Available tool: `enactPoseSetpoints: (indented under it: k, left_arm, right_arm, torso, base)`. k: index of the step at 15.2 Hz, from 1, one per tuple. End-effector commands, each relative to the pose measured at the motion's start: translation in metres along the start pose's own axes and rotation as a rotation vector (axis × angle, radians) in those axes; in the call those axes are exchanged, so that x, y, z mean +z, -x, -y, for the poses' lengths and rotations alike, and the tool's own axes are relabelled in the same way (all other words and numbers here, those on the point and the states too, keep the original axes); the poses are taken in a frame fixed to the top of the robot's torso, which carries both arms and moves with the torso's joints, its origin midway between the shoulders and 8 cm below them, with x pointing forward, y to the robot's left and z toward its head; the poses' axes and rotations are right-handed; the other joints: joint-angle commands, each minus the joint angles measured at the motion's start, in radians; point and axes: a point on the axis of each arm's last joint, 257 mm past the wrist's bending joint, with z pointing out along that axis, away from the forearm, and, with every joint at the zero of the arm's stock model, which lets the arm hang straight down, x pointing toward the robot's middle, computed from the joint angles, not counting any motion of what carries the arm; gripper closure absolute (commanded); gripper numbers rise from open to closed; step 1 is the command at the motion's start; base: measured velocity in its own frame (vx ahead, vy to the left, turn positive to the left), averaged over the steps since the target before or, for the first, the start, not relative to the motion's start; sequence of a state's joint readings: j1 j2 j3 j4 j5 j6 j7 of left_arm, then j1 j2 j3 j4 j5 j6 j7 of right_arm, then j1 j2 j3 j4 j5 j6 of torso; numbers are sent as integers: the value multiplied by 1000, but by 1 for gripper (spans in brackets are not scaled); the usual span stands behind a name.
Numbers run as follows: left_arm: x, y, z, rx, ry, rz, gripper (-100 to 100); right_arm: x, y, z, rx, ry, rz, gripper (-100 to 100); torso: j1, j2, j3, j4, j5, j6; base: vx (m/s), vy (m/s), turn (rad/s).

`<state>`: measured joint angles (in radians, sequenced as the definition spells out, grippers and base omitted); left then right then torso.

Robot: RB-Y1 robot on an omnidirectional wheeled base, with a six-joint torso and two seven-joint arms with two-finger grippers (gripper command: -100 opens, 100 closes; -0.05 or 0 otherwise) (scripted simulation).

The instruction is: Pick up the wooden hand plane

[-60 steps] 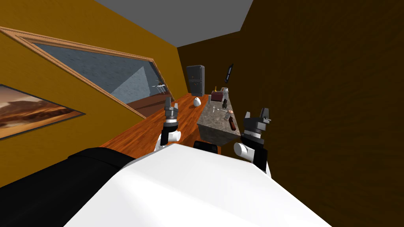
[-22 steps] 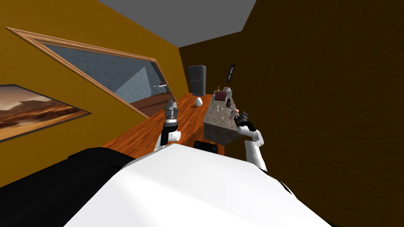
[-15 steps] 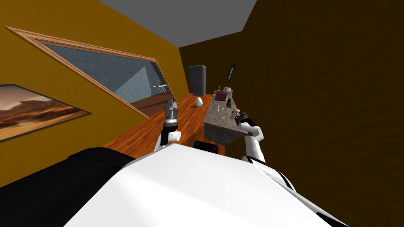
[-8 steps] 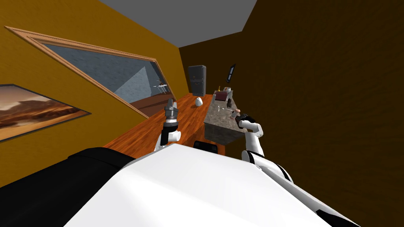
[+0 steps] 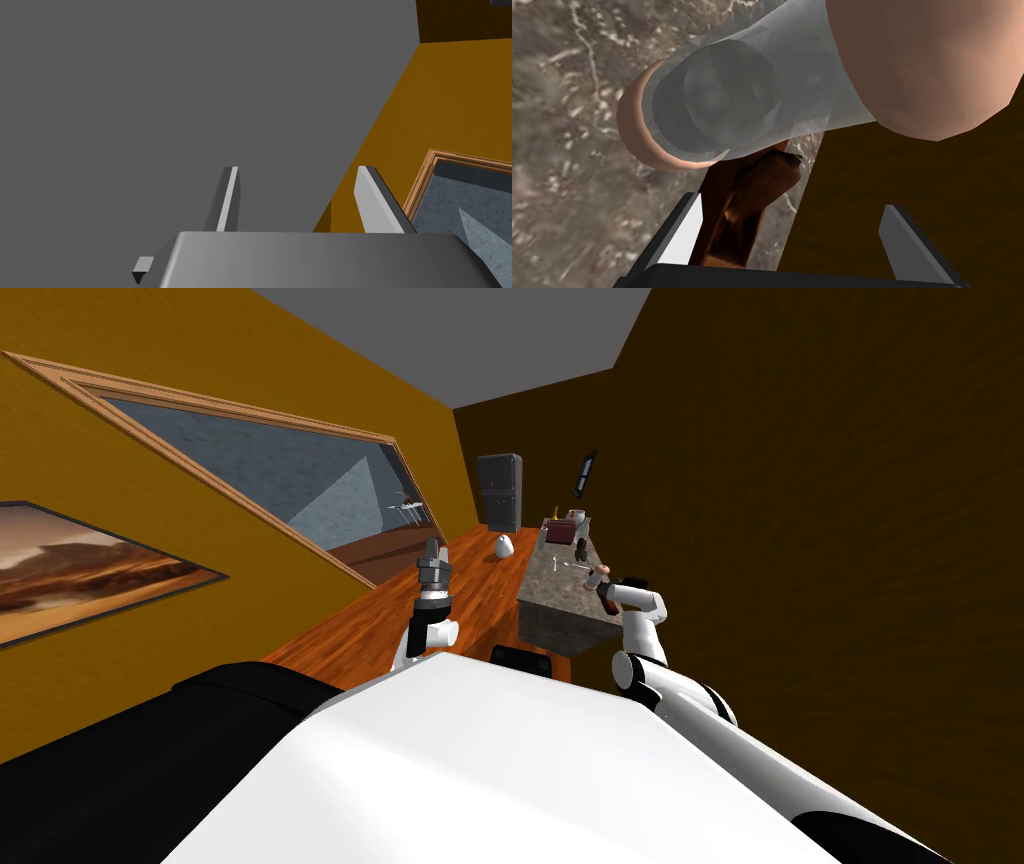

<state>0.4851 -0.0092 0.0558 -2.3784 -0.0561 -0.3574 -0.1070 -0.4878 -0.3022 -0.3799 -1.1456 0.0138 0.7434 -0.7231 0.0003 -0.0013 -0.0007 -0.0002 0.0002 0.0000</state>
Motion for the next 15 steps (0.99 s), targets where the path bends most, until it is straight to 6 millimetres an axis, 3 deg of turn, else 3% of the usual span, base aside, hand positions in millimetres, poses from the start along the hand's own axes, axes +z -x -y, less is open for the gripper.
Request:
enactPoseSetpoints:
  k: [1,2,3,5,6,8,9,11,12,14,15]
  left_arm:
    - [0,0,0,0,0,0,0]
    - [0,0,0,0,0,0,0]
    - [0,0,0,0,0,0,0]
    - [0,0,0,0,0,0,0]
    - [0,0,0,0,0,0,0]
    - [0,0,0,0,0,0,0]
    - [0,0,0,0,0,0,0]
    - [0,0,0,0,0,0,0]
    - [0,0,0,0,0,0,0]
    - [0,0,0,0,0,0,0]
    - [0,0,0,0,0,0,0]
  right_arm:
    - [4,8,7,42,-47,45,-100]
    - [5,11,11,42,-59,55,-100]
    - [5,7,3,95,-69,73,-100]
    - [7,15,16,95,-108,105,-100]
    - [7,12,8,147,-119,124,-100]
    - [8,19,21,146,-156,154,-100]
    - [7,16,15,197,-167,173,-100]
    - [7,22,27,197,-204,202,-100]
    - [5,17,21,246,-216,221,-100]
    - [5,24,34,244,-250,249,-100]
    - [1,18,28,292,-266,269,-100]
  torso:
    - [0,0,0,0,0,0]
    - [0,0,0,0,0,0]
    - [0,0,0,0,0,0]
    - [0,0,0,0,0,0]
    - [0,0,0,0,0,0]
    - [-1,0,0,0,0,0]
    - [-1,0,0,0,0,0]
    - [-1,-1,0,0,0,0]
    - [-1,0,0,0,0,0]
    - [-2,-1,-1,0,0,0]
    - [-2,-1,-1,0,-1,0]
  base:
    - [15,-1,-10]
    - [12,0,-3]
    - [16,0,-13]
    - [15,-2,-8]
    - [16,-7,-15]
    - [18,-10,-9]
    - [22,-15,-17]
    - [20,-16,-11]
    - [22,-17,-16]
    - [26,-19,-11]
    - [29,-25,-22]
